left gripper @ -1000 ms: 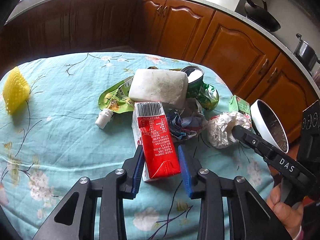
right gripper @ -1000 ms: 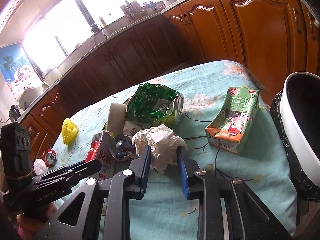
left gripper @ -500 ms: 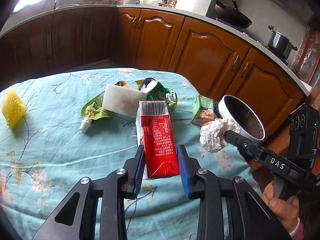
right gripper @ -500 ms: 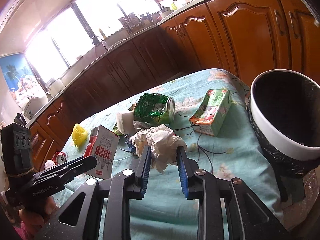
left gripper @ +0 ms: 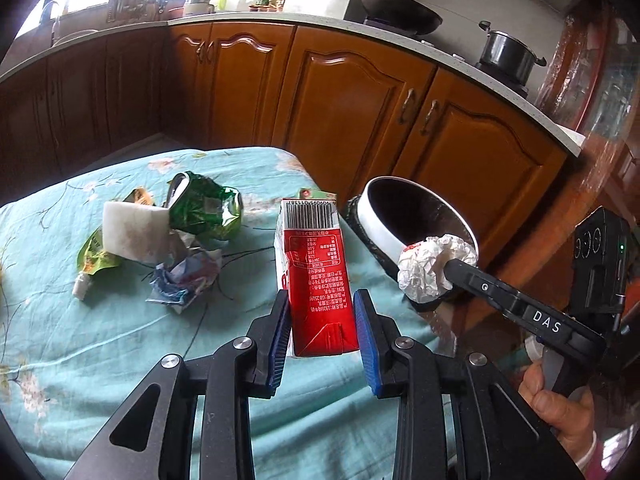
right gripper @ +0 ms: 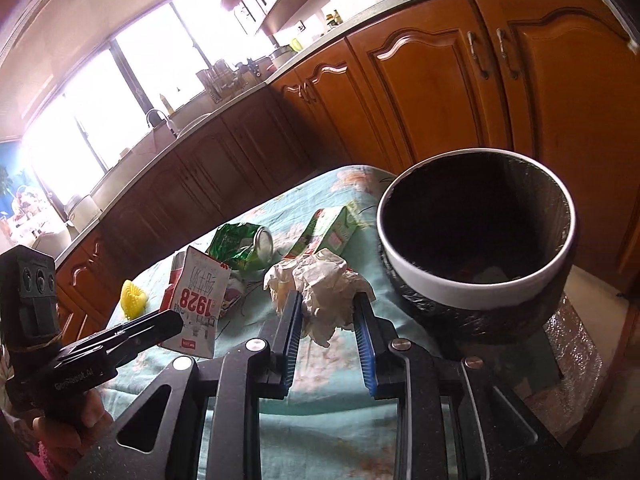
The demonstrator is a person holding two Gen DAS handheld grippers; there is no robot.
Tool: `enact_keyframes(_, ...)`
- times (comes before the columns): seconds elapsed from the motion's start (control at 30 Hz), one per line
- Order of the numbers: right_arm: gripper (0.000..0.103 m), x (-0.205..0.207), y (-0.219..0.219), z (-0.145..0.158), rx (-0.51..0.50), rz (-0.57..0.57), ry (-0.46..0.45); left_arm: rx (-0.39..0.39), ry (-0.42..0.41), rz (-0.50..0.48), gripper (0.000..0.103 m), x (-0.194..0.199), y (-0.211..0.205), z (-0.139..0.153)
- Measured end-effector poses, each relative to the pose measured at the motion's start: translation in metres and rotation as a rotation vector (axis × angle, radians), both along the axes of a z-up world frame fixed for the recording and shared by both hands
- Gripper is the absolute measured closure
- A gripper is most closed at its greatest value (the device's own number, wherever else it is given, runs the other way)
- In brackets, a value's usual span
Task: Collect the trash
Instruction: 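Carry both items over the bin and open both grippers to drop them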
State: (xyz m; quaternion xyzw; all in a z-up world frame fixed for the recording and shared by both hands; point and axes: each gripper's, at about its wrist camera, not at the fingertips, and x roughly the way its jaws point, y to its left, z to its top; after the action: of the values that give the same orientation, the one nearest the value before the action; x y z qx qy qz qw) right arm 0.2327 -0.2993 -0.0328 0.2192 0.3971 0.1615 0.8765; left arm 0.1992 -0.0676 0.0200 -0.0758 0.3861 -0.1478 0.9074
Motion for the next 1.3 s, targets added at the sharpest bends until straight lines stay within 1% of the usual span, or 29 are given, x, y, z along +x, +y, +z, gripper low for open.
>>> enact_keyframes(0.17,0.077,0.002,-0.028,-0.002,-0.007,-0.057,0.002,0.009,-0.005,-0.043,0.074,0.017,-0.024,0.000)
enact_keyframes(0.33,0.077,0.008,-0.052,-0.003,-0.023,-0.098,0.000,0.008,0.007,-0.081,0.074,0.041,-0.049,-0.005)
enact_keyframes(0.43,0.077,0.014,-0.063,-0.002,-0.040,-0.120,-0.005,0.001,0.013,-0.106,0.073,0.056,-0.062,-0.007)
enact_keyframes(0.6,0.077,0.024,-0.082,-0.001,-0.071,-0.152,-0.004,0.018,0.008,-0.150,0.073,0.082,-0.086,-0.009)
enact_keyframes(0.9,0.077,0.044,-0.099,-0.009,-0.104,-0.179,0.012,0.032,0.033,-0.193,0.073,0.129,-0.122,-0.019)
enact_keyframes(1.1,0.077,0.058,-0.106,-0.019,-0.112,-0.183,0.040,0.035,0.072,-0.199,0.073,0.164,-0.134,-0.030)
enact_keyframes(1.2,0.077,0.062,-0.108,-0.022,-0.115,-0.188,0.049,0.049,0.072,-0.206,0.073,0.174,-0.143,-0.033)
enact_keyframes(1.3,0.077,0.065,-0.108,-0.024,-0.122,-0.189,0.061,0.055,0.092,-0.210,0.073,0.184,-0.151,-0.040)
